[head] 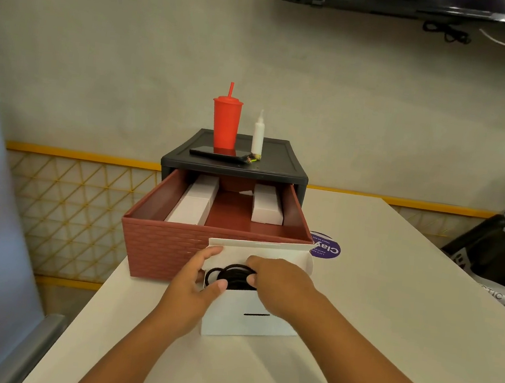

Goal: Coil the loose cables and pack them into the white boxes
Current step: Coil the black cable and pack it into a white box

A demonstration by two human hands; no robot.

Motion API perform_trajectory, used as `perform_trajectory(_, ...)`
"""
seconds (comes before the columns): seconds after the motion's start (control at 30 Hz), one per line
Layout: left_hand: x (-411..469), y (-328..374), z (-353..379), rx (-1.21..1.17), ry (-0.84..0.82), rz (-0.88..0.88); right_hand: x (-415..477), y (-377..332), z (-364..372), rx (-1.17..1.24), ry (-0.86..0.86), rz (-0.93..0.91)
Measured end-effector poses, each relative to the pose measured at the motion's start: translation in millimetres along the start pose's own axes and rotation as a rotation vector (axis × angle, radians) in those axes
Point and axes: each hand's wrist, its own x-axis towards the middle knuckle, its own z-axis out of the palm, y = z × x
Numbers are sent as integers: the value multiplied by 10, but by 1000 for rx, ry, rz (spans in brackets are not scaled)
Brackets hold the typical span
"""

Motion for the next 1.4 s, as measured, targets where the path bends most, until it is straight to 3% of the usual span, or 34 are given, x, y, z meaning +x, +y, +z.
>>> perform_trajectory(0.2,-6,34,4,2,-19,-3,103,-28,51,-323,22,8)
perform_trajectory(0.33,-9,44,14,-42,5,-8,44,59,59,-310,83,-83)
perform_trajectory(0.5,2,52,-6,-11,-4,3,-97,291,199,-236,389,-318)
perform_trajectory(0.73,7,59,-5,-2,-6,-34,-179,525,474,-32,456,-411)
perform_trajectory(0.9,-8,10,20,-24,15,-2,-202,551,462,25,464,-373)
perform_trajectory(1.0,-20,-2,51,-69,63,23,-241,616,440,255,675,-244)
perform_trajectory(1.07,-29,-3,85,-88,109,17,-251,674,422,446,808,-49)
perform_trajectory(1.13,-45,-33,110,-75,146,0,-246,718,438,677,750,115)
perform_trajectory(1.23,-70,-83,155,63,180,3,-250,703,493,941,535,92)
perform_trajectory(1.4,-137,-112,252,123,139,6,-221,724,668,915,487,97)
